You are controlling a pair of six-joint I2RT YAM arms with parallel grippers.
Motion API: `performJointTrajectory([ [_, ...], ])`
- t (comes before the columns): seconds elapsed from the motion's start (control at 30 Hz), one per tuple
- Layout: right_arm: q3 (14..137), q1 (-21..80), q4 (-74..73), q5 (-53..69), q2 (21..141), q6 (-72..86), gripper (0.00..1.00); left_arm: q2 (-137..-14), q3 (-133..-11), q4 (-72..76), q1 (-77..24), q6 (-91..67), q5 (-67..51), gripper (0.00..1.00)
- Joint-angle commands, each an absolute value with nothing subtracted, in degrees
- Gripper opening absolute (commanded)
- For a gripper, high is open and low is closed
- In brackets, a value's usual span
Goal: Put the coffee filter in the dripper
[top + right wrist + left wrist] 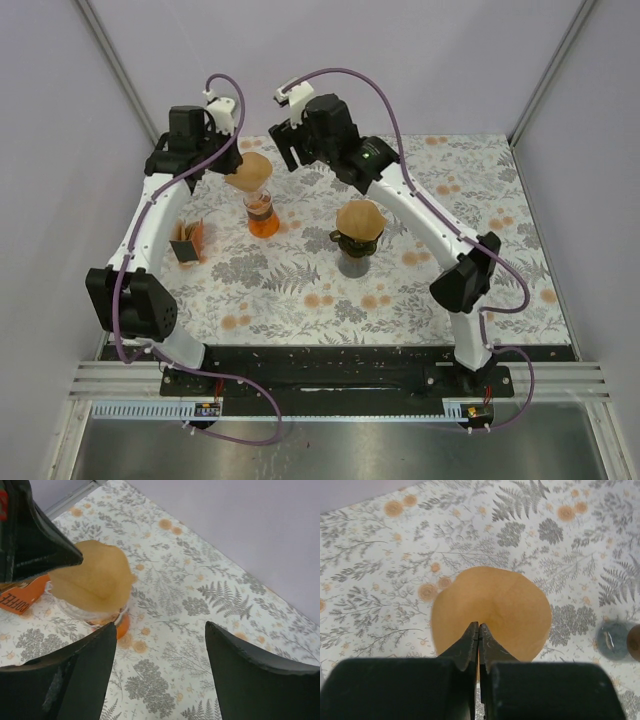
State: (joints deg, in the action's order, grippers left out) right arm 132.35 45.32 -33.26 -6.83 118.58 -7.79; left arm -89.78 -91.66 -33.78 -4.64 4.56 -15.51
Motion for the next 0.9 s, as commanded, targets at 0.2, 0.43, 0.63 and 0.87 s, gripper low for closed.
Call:
performJointTrajectory([
  [0.2, 113.40, 40.61, -24.09, -12.04, 101.53, -6.68, 0.82, -97.20, -96.15, -35.24, -8.44, 10.02, -10.63, 0.00],
  [0.43, 106.09, 39.46, -21.18, -11.52, 97.82, -5.71, 0.82, -99.75, -92.73, -35.68, -8.53, 9.76, -13.70, 0.00],
  [0.63, 104.85, 39.46, -21.18, -10.64, 98.00, -5.19, 0.82, -101.16, -90.88, -35.68, -9.23, 9.93, -14.50, 0.00],
  [0.87, 104.33, 39.46, -20.92, -9.67, 98.52, -4.57, 0.82, -102.57, -90.00, -35.60, -9.40, 10.63, -13.89, 0.00],
])
